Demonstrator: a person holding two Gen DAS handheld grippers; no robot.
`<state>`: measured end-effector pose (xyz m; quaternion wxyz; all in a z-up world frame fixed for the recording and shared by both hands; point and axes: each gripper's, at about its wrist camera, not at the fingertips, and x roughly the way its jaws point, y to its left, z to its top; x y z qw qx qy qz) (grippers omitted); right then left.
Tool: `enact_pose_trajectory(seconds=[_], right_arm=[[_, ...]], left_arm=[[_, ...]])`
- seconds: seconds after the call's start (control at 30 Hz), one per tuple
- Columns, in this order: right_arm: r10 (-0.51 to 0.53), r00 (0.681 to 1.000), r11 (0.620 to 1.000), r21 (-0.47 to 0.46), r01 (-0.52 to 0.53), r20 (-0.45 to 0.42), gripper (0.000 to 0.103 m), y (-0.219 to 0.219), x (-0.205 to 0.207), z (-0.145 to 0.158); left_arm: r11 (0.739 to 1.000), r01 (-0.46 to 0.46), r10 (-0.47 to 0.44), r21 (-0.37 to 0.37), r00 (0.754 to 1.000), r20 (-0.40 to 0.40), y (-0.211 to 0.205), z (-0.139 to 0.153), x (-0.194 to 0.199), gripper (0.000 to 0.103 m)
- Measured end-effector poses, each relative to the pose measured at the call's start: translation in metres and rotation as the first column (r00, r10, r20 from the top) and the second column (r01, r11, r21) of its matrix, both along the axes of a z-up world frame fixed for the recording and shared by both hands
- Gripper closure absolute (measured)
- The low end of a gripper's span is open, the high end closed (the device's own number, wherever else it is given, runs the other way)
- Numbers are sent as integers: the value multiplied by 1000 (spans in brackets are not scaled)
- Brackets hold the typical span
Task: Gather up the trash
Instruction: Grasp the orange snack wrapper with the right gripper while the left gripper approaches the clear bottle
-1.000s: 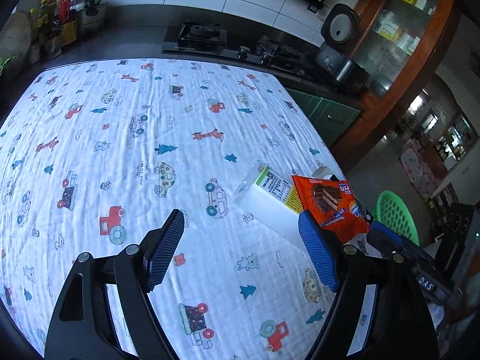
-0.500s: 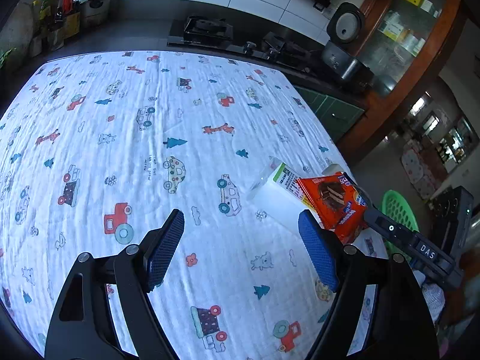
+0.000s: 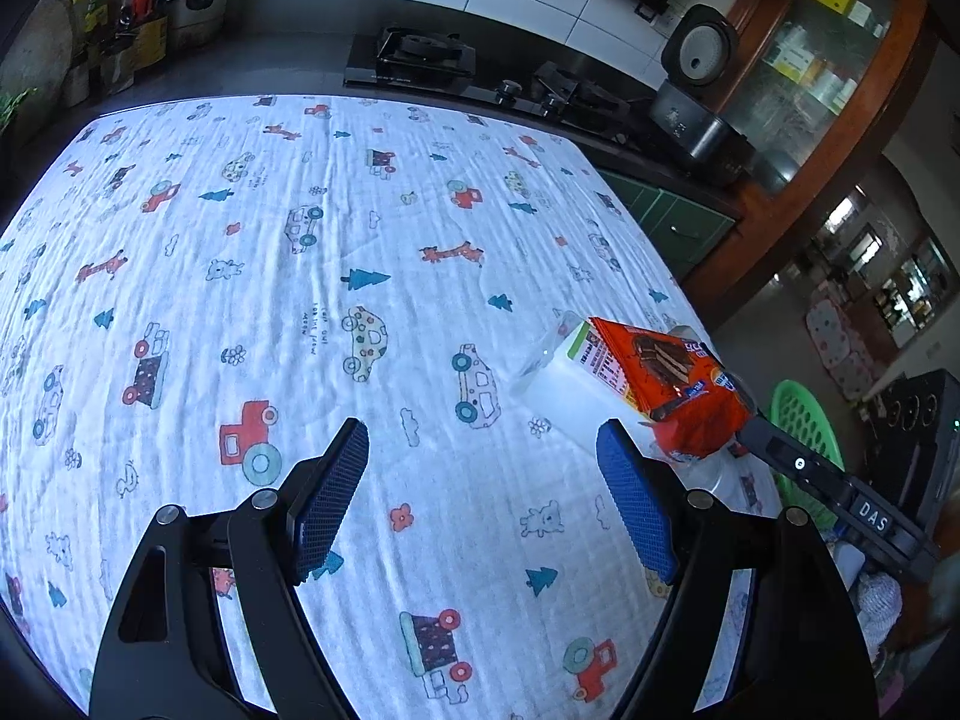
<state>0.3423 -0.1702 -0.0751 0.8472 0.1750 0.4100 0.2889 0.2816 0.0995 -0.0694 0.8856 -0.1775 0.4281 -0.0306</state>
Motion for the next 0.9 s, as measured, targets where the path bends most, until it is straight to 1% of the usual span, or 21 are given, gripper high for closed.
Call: enact_pose_trajectory(seconds=[0.03, 0.07, 0.1, 0.13, 0.17, 0.23, 0.3, 0.37, 0.53, 0.63, 0.67, 0.7, 0.73, 0.77, 0.8, 0.83, 0.9], right_arm=[[13, 1000, 999, -33, -12, 18, 59, 2, -2, 2], [22, 998, 996, -88, -18, 52, 55, 5, -7, 6], [31, 997, 992, -123, -22, 75, 51, 6, -9, 8], [44, 995, 988, -150, -30, 93, 44, 8, -10, 10], [71, 991, 981, -190, -48, 117, 41, 12, -12, 12], [104, 981, 960, -274, -55, 165, 39, 20, -17, 15], [154, 963, 926, -373, -62, 223, 38, 33, -23, 16], [206, 944, 898, -433, -79, 256, 38, 45, -25, 15], [312, 903, 852, -507, -128, 295, 38, 77, -27, 17], [370, 881, 817, -556, -156, 296, 38, 96, -23, 15], [381, 878, 805, -571, -160, 291, 39, 100, -22, 14], [392, 875, 793, -587, -164, 284, 39, 105, -20, 12], [399, 873, 782, -602, -164, 281, 44, 109, -17, 10], [405, 873, 769, -618, -164, 272, 51, 113, -12, 6], [407, 874, 762, -626, -165, 265, 55, 115, -10, 4], [403, 878, 758, -631, -163, 258, 65, 117, -5, 2], [393, 884, 755, -638, -153, 253, 69, 119, 1, 0]], left_arm=[[1000, -3, 3, 1, 1000, -2, 2, -1, 0, 25], [1000, -5, 5, -1, 1000, -5, 3, -2, 0, 25], [1000, -7, 7, -4, 1000, -6, 4, -2, 0, 25], [1000, -9, 9, -6, 1000, -6, 5, -3, 0, 25], [1000, -11, 11, -5, 1000, -5, 6, -3, 0, 25], [1000, -18, 18, -10, 1000, -7, 9, -4, 0, 25], [1000, -26, 26, -14, 1000, -8, 13, -5, 0, 25], [999, -33, 33, -16, 999, -8, 17, -5, -1, 25], [998, -52, 52, -21, 999, -4, 27, -3, -5, 25], [998, -61, 61, -23, 998, -3, 32, -3, -7, 25], [998, -65, 64, -25, 998, -3, 35, -3, -8, 25], [997, -67, 67, -28, 998, -3, 36, -4, -8, 25], [997, -70, 70, -30, 998, -4, 38, -4, -9, 25], [997, -73, 73, -32, 997, -6, 40, -5, -9, 25], [997, -74, 74, -33, 997, -8, 40, -6, -9, 25], [997, -75, 74, -35, 997, -11, 41, -7, -9, 25], [997, -74, 73, -39, 997, -16, 42, -8, -9, 25]])
